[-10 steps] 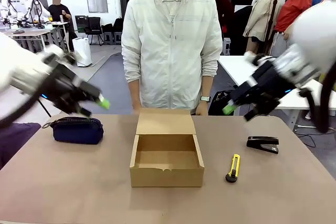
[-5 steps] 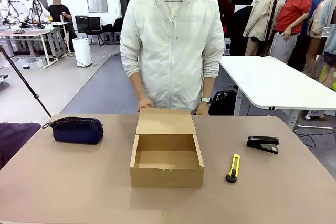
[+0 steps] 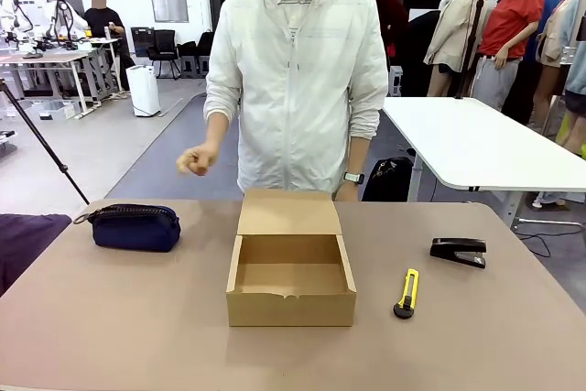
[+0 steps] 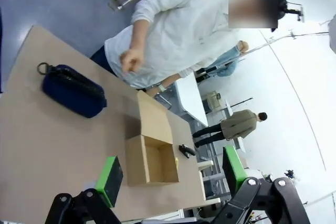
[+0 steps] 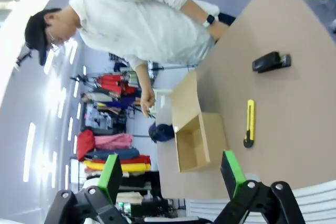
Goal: Pack the items into the box.
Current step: Pick up the item specified by the human and place it in the Mailer Box.
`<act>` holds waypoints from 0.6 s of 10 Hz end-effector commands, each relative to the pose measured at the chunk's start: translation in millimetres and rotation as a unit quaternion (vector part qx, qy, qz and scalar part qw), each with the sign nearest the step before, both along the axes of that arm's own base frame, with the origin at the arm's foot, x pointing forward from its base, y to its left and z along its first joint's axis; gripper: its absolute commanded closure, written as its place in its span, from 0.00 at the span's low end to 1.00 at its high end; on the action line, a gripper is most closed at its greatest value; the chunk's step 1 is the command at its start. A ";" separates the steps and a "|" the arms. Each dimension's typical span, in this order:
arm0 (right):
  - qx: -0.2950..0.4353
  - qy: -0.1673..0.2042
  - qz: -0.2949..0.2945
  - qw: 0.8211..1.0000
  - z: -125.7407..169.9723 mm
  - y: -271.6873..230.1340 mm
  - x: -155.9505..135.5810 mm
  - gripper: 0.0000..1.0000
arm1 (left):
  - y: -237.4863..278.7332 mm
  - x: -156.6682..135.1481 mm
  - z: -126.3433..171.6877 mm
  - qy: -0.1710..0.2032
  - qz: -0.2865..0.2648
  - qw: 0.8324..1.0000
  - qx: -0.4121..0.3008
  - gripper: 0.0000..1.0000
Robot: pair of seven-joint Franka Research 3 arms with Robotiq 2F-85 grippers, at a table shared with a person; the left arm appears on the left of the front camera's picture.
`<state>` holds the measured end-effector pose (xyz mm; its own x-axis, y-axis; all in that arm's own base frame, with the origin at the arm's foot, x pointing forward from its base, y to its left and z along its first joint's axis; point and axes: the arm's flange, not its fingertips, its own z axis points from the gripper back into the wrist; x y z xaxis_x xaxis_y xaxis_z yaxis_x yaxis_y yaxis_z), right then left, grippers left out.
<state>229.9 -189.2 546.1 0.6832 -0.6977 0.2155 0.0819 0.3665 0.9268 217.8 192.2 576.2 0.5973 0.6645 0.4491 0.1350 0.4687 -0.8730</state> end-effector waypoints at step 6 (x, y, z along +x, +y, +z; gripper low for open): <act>-0.011 -0.003 0.020 1.000 0.7 3.2 5.4 0.00 | -6.7 7.3 5.6 -0.021 -0.012 1.000 -0.003 0.00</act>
